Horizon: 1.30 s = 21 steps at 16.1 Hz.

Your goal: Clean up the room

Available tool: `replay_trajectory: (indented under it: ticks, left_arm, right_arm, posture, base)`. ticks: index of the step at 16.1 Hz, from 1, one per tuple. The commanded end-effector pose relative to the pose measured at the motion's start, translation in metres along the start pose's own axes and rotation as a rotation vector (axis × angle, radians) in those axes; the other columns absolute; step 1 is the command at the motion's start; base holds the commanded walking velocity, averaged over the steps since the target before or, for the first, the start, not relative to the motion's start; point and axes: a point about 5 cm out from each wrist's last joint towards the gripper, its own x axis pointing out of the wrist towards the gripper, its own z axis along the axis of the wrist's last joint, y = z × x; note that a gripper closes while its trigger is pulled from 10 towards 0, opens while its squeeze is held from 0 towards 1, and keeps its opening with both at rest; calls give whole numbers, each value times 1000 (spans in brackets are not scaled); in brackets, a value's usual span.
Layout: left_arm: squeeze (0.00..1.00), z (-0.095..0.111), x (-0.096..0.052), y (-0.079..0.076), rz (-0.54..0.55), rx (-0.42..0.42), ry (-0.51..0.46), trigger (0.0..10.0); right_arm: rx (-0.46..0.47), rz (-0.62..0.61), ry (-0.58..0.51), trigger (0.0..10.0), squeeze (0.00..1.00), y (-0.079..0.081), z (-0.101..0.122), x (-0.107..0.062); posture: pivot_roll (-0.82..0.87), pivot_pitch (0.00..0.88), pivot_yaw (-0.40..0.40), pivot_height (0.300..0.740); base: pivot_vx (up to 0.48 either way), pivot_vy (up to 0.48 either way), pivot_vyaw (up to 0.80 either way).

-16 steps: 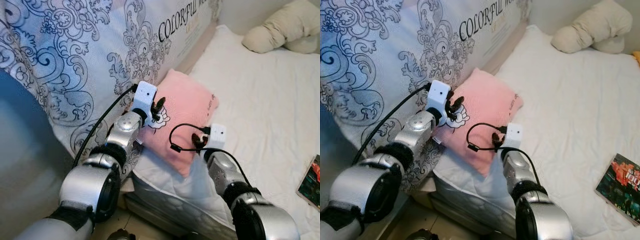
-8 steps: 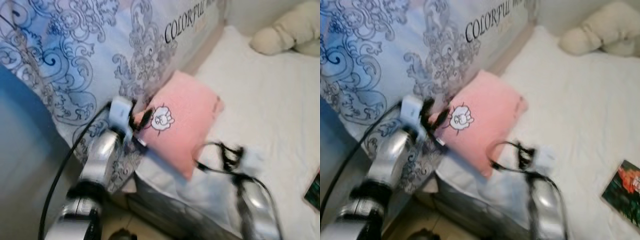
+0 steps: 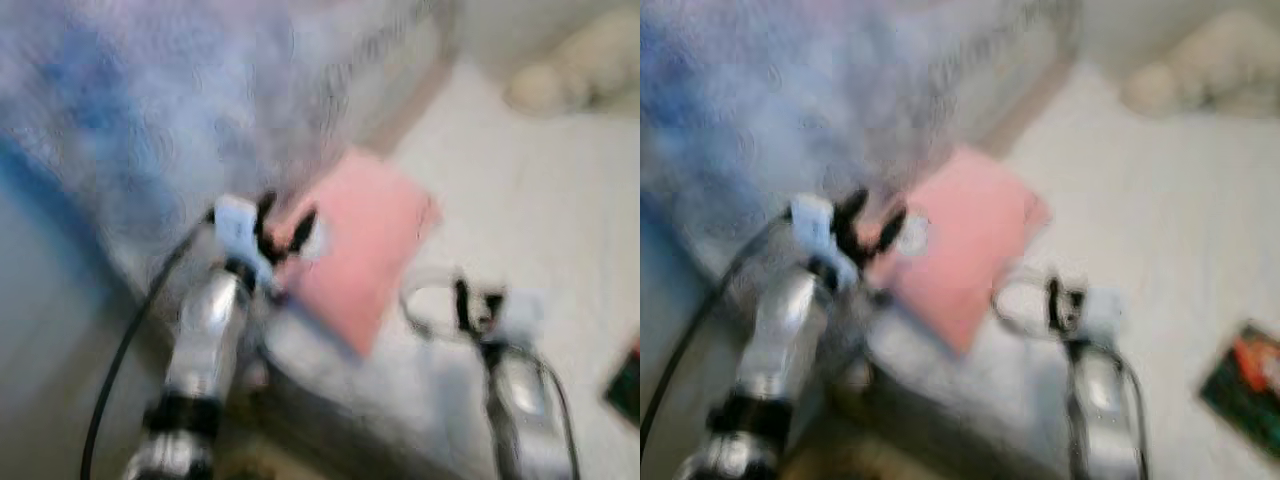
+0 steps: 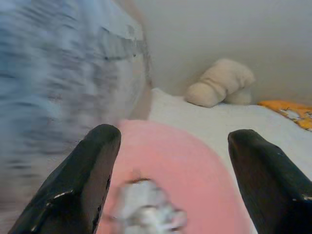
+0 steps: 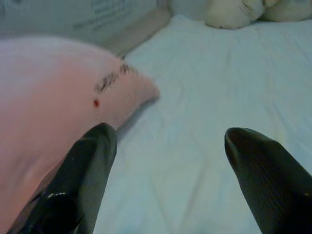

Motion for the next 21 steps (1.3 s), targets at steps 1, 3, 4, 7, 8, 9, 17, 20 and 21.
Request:
replay_trajectory:
  ticks: [1, 3, 4, 7, 8, 9, 17, 20, 21]
  left_arm:
    - [0, -4, -1, -3, -9, 6, 27, 10000]
    - [0, -7, -3, -4, 2, -14, 37, 10000]
    - [0, -7, -3, -6, 8, -25, 31, 10000]
    - [0, -5, -2, -12, -10, -61, 4, 10000]
    - [0, -6, -3, -13, -20, -65, 1, 10000]
    - [0, -6, -3, -15, -29, -64, 3, 10000]
    - [0, -30, -7, -9, 42, -41, 138, 10000]
    - [0, -39, -10, -2, 101, -53, 185, 10000]
    - [0, -40, -10, -1, 114, -30, 198, 10000]
  right_arm:
    - [-1, -18, 1, 10000, 0, -1, 2, 1]
    - [-24, 4, -25, 10000, 0, 3, 7, 1]
    - [-31, 6, -37, 10000, 0, 4, 9, 2]
    - [-48, 1, -64, 10000, 0, 5, 16, 5]
    - [-80, 9, -68, 10000, 0, 6, 18, 7]
    - [-103, 23, -72, 10000, 0, 8, 20, 7]
    - [-164, 68, -81, 10000, 0, 11, 24, -1]
    - [-156, 80, -88, 10000, 0, 13, 25, -1]
    - [-156, 83, -89, 10000, 0, 14, 26, 1]
  posture:
    - [71, 0, -10, 740]
    - [67, 0, -12, 740]
    - [68, 0, -12, 740]
    - [61, 0, -8, 740]
    - [56, 0, -7, 740]
    - [53, 0, -7, 740]
    - [37, 0, -27, 740]
    - [36, 0, -28, 740]
    - [39, 0, -27, 740]
  base:
    - [262, -398, 0]
    - [264, -399, 0]
    - [262, -398, 0]
    - [266, -398, 0]
    - [251, -405, 0]
    - [0, -416, 0]
    - [37, -47, -581]
    - [0, 0, -198]
    - [0, 0, 0]
